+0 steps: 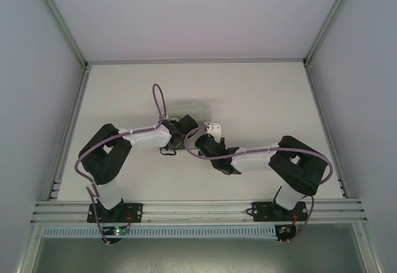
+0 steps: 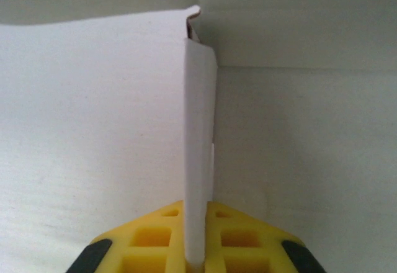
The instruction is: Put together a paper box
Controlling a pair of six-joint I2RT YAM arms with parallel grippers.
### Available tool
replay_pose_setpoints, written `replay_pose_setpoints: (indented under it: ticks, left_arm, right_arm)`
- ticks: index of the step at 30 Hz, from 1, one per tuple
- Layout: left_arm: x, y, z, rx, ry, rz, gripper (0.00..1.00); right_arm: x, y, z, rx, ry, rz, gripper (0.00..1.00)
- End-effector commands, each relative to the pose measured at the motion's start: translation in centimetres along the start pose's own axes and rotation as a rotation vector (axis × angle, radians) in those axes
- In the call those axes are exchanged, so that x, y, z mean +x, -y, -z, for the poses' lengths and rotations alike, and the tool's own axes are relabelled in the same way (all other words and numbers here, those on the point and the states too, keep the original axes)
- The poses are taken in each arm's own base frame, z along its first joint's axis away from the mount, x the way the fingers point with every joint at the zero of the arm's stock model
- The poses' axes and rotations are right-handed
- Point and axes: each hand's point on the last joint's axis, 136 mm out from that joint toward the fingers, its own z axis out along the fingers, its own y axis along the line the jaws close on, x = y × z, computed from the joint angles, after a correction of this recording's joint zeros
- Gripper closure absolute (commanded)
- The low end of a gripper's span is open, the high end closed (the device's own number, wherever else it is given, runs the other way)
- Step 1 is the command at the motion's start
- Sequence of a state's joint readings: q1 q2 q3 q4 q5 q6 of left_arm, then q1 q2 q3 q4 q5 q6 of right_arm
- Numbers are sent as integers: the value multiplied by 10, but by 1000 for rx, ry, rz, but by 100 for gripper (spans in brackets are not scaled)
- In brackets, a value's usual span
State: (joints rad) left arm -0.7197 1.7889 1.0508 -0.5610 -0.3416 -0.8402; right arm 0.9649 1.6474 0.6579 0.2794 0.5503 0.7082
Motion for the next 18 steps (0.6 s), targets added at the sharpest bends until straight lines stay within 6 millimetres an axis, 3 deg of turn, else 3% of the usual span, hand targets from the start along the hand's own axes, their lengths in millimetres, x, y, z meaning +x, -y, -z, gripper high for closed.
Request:
replay_pose_setpoints:
  ticks: [1, 6, 10, 13, 18]
  left_arm:
    - [11, -58, -7, -279, -23, -58, 99]
    - [6, -104, 7, -479, 26, -19, 96]
    - [4, -123, 15, -545, 56, 17, 95]
    - [3, -120, 15, -544, 47, 22, 95]
    - [10, -105, 4, -440, 8, 14, 86]
  right_arm:
    - [15, 28, 3, 101, -28, 53, 100]
    - [10, 40, 10, 147, -9, 54, 100]
    - [10, 44, 10, 169, -6, 58, 100]
    - [10, 45, 10, 178, -7, 59, 100]
    - [11, 46, 10, 182, -11, 62, 100]
